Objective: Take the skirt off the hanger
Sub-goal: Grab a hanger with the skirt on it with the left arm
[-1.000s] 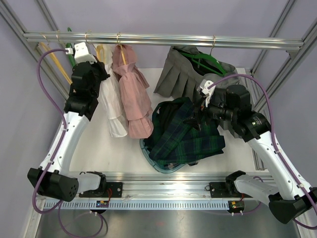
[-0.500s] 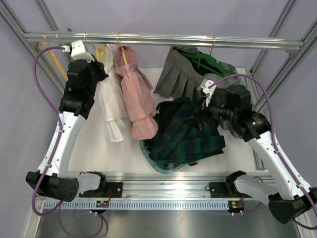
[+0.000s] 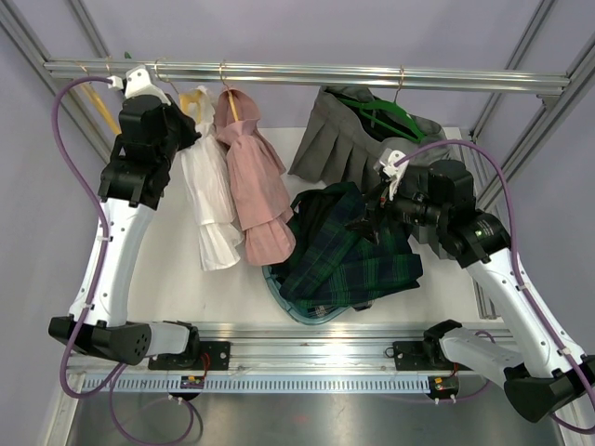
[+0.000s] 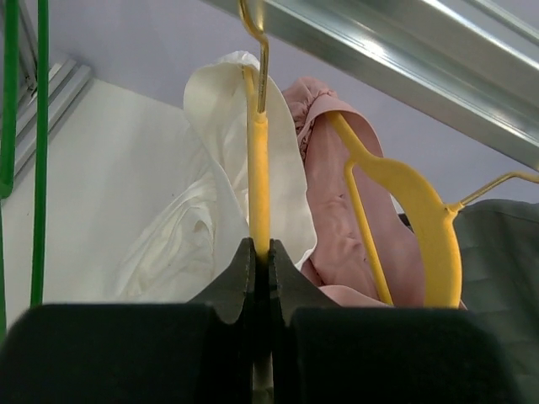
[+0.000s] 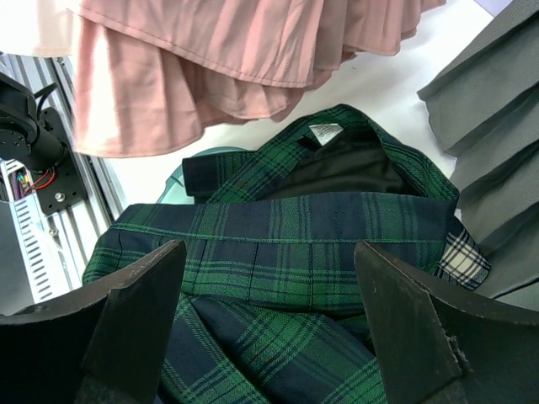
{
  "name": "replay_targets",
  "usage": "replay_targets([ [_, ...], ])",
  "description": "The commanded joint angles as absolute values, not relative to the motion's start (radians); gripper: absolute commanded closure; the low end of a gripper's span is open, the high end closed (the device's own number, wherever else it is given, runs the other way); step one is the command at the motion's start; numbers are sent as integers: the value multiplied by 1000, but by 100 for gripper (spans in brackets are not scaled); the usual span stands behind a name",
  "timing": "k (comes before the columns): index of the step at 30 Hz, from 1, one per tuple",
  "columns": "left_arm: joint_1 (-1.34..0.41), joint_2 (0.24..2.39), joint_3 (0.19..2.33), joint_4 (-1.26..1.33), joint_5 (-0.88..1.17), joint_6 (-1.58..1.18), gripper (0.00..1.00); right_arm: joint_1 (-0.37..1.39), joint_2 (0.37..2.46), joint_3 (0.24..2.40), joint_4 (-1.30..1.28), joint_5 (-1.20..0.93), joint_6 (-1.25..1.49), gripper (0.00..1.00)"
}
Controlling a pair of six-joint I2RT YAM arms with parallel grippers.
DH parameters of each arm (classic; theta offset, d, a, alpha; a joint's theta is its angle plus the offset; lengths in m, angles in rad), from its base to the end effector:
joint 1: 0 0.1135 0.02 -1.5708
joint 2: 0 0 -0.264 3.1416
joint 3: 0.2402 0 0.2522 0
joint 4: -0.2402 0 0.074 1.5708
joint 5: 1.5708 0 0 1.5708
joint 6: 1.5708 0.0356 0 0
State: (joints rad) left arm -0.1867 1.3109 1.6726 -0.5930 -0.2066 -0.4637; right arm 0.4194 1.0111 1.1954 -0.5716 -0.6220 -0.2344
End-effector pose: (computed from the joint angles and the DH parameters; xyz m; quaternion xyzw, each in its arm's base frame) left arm 0.2627 -0.0422 0.4865 -0.1711 0.7635 -0.1207 0.6109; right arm 0.1788 0.1024 0.4022 -0.4154 0.6935 0.3019 0.5053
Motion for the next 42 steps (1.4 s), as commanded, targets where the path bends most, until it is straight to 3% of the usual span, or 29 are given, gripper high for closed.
replay_targets([
  [1, -219, 1272, 1787, -379, -342, -414, 100, 410, 1015, 1200, -528, -640, -227, 11],
  [7, -242, 1289, 1767, -315, -445, -154, 100, 410, 1020, 1204, -529, -640, -230, 11],
  [11, -239, 1308, 1770, -278, -278, -26, 100, 408, 1014, 1201, -537, -634, -230, 11],
  [18, -181, 1362, 1845, -264, -6, -126, 100, 405, 1012, 1201, -537, -630, -227, 11],
  [23, -111, 1349, 1780, -154, 194, -271, 100, 400, 1000, 1193, -538, -624, -233, 11],
  [33, -51, 1249, 1601, 117, 273, -413, 100, 394, 989, 1169, -528, -627, -229, 11],
  [42, -41, 1256, 1576, 184, 196, -289, 100, 390, 979, 1157, -517, -630, -221, 11],
])
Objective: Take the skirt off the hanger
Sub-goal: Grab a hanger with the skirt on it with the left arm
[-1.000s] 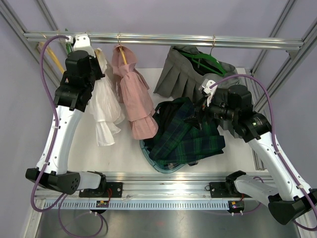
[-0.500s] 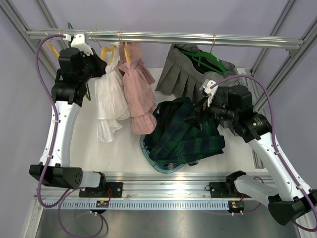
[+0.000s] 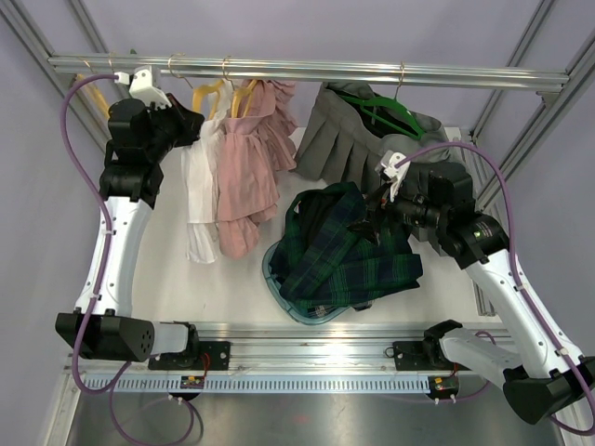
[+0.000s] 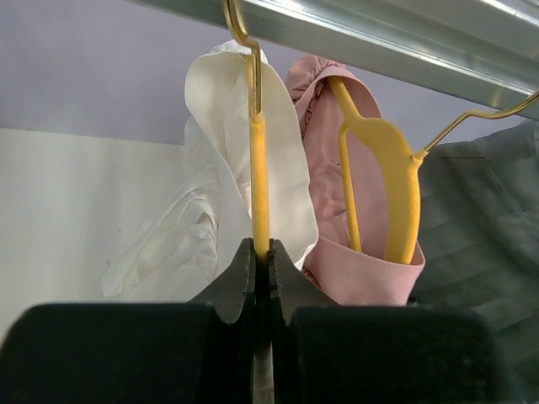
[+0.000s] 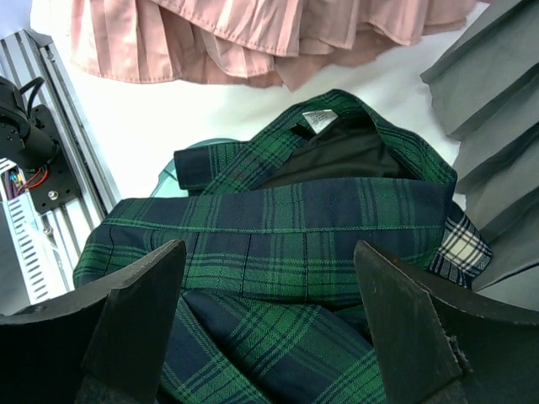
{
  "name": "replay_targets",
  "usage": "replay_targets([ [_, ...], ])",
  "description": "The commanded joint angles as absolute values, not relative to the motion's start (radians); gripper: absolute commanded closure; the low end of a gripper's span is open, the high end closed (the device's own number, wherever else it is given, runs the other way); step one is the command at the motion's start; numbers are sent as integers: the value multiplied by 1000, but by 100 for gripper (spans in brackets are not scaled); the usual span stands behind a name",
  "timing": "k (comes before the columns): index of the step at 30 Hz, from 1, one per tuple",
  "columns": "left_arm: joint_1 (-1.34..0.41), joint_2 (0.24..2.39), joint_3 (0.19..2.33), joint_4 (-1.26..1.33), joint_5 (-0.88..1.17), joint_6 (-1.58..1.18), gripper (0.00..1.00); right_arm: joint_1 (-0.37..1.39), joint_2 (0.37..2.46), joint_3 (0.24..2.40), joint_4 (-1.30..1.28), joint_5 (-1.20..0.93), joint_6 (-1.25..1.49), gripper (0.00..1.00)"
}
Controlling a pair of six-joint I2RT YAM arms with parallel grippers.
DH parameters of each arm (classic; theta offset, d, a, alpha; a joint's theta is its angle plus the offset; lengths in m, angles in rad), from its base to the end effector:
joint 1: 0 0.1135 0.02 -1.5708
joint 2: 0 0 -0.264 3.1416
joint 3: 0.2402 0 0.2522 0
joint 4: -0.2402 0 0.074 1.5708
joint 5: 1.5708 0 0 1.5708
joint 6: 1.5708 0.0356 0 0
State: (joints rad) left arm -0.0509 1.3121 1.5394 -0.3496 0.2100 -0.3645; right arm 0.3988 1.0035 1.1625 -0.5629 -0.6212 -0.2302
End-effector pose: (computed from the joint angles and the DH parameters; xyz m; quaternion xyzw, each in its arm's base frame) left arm 0.2849 -0.0219 0.4691 -0.0477 0.7466 -0.2127 0.6286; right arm 0.1810 0.0988 0.3937 -0.4059 0.7036 0.2983 0.5012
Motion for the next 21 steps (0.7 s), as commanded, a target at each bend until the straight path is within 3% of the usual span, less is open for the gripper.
replay_targets([
  [1, -41, 1256, 1566, 193, 193, -279, 100, 390, 979, 1157, -517, -629, -221, 11],
  [7, -43, 1215, 1436, 368, 207, -210, 100, 388, 976, 1152, -514, -630, -210, 11],
  [11, -43, 1216, 1460, 292, 201, -114, 100, 387, 979, 1155, -512, -634, -207, 11],
  [15, -44, 1279, 1646, 3, -21, -147, 100, 388, 982, 1154, -512, -637, -207, 11],
  [18, -48, 1240, 1548, 144, 20, -144, 100, 385, 985, 1152, -508, -640, -203, 11],
  [21, -64, 1246, 1568, 111, -36, -112, 100, 385, 988, 1152, -505, -640, -199, 11],
])
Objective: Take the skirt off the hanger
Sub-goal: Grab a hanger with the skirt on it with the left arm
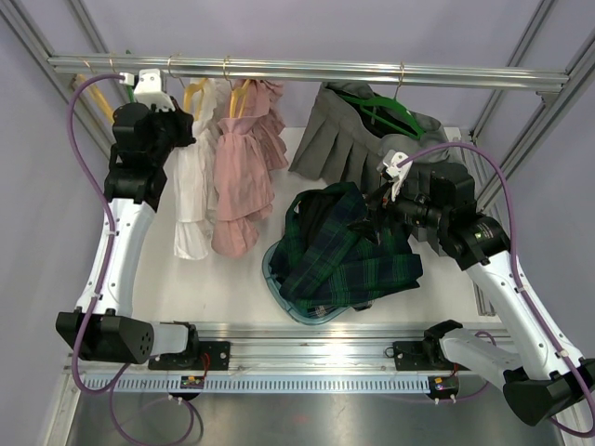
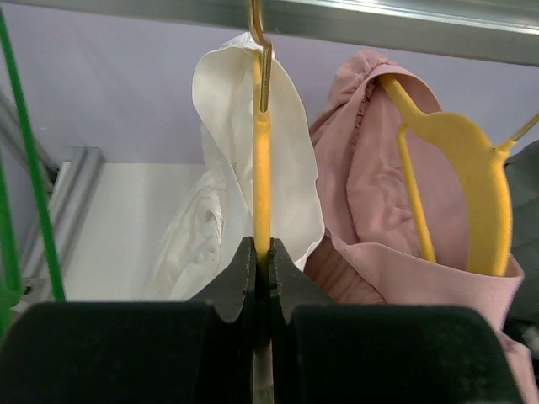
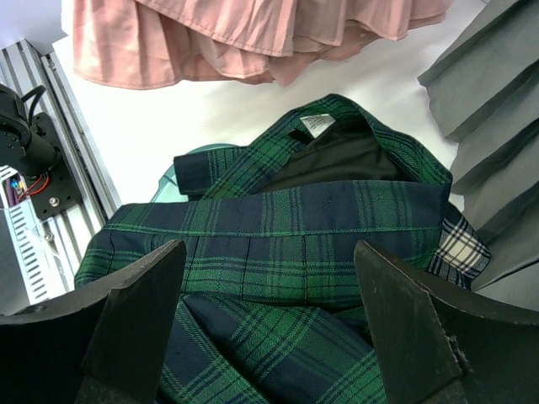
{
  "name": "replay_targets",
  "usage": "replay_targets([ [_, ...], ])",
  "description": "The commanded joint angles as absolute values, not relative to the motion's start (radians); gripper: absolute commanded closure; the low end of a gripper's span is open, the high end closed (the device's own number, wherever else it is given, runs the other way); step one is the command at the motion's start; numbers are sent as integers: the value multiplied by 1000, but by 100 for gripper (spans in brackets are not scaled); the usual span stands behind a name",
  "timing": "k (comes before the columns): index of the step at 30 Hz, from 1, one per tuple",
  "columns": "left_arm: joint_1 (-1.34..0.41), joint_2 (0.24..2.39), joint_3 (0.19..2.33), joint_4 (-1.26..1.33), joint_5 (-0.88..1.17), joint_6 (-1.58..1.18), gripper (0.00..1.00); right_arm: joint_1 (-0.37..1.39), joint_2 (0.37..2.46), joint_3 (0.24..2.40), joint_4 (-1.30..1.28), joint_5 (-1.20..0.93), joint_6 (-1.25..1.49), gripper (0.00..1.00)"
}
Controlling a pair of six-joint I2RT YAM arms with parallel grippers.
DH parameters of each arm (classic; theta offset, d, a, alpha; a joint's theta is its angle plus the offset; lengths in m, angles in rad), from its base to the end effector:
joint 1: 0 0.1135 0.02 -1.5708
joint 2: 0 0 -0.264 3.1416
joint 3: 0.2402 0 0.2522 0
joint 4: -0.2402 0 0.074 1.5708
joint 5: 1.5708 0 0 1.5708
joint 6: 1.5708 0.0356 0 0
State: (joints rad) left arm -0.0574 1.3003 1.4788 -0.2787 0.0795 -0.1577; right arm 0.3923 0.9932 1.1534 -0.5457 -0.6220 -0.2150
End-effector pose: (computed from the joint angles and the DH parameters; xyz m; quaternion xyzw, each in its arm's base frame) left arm 0.2882 -0.0194 0.4595 -0.0105 0.7414 -0.1013 0.6632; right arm 0.1801 0.0970 0.3943 -0.3992 0.7024 0.2999 0.5072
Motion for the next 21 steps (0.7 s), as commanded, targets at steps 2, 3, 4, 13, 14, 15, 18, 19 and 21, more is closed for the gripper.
replay_targets([
  [2, -98, 1256, 1598, 80, -87, -7, 100, 385, 988, 1152, -509, -638, -202, 11],
  [3, -116, 1270, 1638, 36, -95, 30, 100, 387, 988, 1154, -509, -637, -204, 11],
  [4, -118, 1284, 1687, -28, -107, 23, 100, 385, 986, 1154, -512, -635, -206, 11],
  [13, -107, 1393, 2056, -604, -167, -139, 100, 380, 977, 1138, -509, -632, -201, 11],
  [14, -103, 1391, 2054, -615, -154, -159, 100, 380, 979, 1137, -511, -632, -201, 11],
  [15, -101, 1397, 2062, -627, -137, -169, 100, 379, 977, 1137, -509, -635, -202, 11],
  [18, -101, 1404, 2060, -637, -85, -180, 100, 379, 979, 1137, -512, -638, -204, 11],
  [19, -103, 1399, 2053, -612, -69, -179, 100, 377, 977, 1137, -512, -640, -204, 11],
  [21, -103, 1391, 2045, -588, -61, -183, 100, 377, 976, 1135, -514, -638, -204, 11],
])
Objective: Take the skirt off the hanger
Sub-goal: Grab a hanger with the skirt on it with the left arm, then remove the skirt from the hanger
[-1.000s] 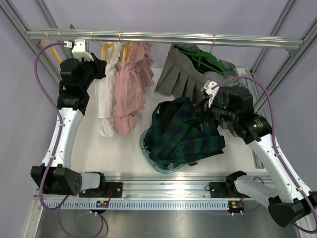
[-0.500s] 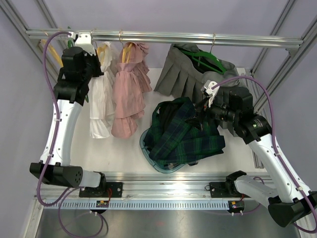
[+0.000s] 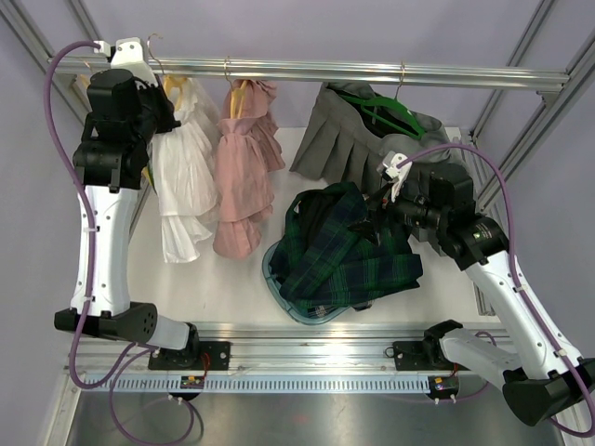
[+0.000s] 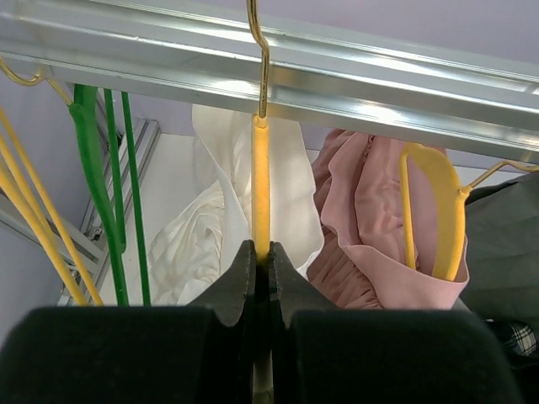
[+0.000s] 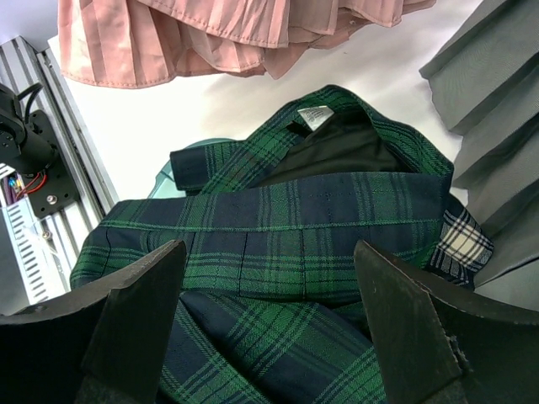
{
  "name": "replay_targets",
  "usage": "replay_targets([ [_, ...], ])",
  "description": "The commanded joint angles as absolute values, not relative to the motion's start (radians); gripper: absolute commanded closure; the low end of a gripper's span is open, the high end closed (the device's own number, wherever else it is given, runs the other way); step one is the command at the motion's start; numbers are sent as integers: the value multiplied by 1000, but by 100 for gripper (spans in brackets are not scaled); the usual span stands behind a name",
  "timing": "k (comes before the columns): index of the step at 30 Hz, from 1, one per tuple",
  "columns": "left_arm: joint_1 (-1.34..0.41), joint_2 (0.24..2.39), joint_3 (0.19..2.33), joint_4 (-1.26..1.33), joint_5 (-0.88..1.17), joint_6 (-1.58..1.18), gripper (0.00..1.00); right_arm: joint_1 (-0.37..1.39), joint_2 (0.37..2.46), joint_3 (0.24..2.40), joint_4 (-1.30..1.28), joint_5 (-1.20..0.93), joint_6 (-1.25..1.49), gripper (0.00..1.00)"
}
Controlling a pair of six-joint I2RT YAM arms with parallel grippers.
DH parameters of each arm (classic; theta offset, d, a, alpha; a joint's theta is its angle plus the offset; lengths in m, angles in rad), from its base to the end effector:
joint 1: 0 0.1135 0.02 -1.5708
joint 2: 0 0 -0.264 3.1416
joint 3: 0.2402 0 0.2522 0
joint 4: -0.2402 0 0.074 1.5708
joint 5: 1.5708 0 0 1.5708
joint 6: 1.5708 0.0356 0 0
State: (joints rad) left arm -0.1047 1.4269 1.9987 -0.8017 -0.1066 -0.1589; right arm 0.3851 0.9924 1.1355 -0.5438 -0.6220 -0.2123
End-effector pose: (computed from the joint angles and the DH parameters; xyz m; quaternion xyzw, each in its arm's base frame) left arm 0.2611 -0.0236 0.5329 -0.0543 0.7812 -0.0402 0.6206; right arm 0.1816 0.0960 0.3887 -0.3951 0.7088 0.2995 0.5018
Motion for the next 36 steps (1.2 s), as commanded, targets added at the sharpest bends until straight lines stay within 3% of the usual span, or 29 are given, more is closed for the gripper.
replay_targets([
  [1, -103, 1382, 2046, -571, -58, -181, 100, 376, 973, 1134, -514, -637, -206, 11],
  [9, -103, 1296, 1991, -600, -6, -173, 100, 376, 954, 1131, -571, -721, -300, 8],
  [22, -103, 864, 1453, -548, 107, -95, 100, 376, 1055, 1259, -886, -1117, -684, 8],
  [29, -103, 588, 1201, -413, 172, 69, 100, 411, 1170, 1362, -907, -1189, -586, 10],
  [36, -103, 413, 1134, -374, 236, 208, 100, 569, 1275, 1512, -868, -1048, -434, 11],
])
